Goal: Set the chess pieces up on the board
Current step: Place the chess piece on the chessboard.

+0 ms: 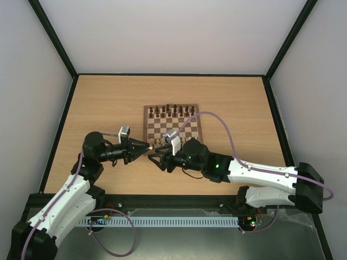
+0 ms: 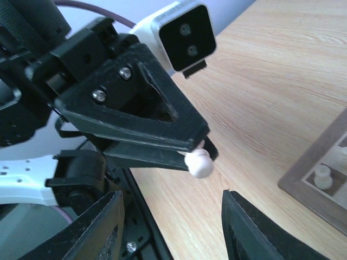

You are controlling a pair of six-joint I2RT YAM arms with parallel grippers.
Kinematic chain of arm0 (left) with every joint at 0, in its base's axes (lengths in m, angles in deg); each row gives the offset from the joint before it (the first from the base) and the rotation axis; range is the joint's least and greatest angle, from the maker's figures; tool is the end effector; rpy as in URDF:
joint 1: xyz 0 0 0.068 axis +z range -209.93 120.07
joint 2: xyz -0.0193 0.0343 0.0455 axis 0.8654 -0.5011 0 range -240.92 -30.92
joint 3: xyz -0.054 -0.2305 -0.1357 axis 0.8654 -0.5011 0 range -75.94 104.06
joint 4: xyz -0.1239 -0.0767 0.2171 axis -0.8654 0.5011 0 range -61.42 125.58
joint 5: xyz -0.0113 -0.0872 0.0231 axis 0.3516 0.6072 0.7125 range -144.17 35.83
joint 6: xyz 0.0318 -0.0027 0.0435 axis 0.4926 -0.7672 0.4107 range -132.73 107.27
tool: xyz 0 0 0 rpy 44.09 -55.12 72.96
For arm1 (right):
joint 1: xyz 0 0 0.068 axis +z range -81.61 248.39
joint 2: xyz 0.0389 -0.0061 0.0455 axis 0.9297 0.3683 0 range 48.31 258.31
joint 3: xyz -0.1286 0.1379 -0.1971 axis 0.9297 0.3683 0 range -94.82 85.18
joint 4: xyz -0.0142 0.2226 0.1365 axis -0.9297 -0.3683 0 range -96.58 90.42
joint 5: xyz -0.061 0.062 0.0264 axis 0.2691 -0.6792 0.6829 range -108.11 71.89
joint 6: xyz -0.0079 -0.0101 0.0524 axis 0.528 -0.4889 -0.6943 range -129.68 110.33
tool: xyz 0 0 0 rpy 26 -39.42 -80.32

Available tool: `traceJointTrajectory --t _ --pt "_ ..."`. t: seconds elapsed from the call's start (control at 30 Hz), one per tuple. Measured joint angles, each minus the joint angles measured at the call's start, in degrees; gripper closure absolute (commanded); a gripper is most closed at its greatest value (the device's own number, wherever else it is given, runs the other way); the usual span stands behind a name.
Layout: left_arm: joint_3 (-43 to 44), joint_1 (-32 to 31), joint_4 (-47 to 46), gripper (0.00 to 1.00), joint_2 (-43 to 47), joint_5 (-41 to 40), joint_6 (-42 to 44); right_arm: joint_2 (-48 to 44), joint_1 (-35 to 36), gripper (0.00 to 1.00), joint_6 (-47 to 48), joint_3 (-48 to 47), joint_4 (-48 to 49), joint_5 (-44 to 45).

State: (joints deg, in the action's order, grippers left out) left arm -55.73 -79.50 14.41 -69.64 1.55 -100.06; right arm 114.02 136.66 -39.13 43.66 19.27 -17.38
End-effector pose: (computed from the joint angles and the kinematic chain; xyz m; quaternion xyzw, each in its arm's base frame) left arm 0.1401 -0.0810 0.2506 -0.0977 0.7154 -0.6869 0.0826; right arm 0.0998 0.2494 0.2982 -0.2416 0.6987 0.5040 0.4465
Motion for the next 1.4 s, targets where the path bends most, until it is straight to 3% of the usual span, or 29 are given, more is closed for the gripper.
traceJointTrajectory --t 0.8,1.4 --pt "0.11 0.0 -0.09 0.97 1.29 -0.31 -1.57 1.6 -4.9 0.67 -1.44 0.11 4.02 -6.56" --pt "0.09 0.0 -0.07 0.98 1.29 -0.31 -1.55 4.04 -5.4 0.7 -1.18 -0.11 4.57 -8.72"
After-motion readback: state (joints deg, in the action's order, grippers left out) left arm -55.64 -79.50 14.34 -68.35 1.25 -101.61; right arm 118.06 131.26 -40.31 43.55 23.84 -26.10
